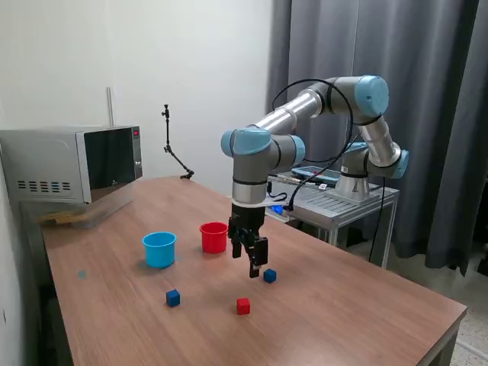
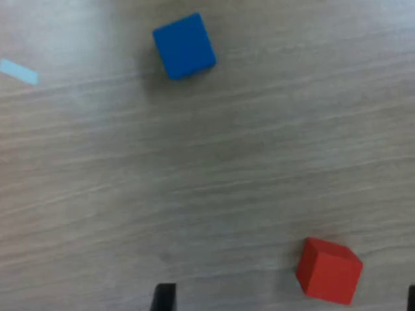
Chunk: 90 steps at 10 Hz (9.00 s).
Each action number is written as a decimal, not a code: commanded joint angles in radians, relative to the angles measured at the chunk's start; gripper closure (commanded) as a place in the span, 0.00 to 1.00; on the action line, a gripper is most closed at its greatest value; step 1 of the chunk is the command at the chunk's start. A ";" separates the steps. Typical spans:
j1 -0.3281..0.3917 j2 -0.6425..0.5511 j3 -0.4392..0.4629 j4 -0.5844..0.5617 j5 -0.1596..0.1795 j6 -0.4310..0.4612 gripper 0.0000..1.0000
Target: Place red objects in the red bin, and blue objects in the blue bin.
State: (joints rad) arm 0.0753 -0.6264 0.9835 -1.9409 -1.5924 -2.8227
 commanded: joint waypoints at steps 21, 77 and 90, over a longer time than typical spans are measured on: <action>0.043 0.106 -0.031 -0.128 0.008 0.174 1.00; -0.354 -0.394 0.491 -0.070 -0.015 0.203 1.00; -0.345 -0.342 0.521 -0.179 0.009 0.201 0.00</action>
State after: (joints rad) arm -0.2701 -0.9682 1.5041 -2.1209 -1.5825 -2.6216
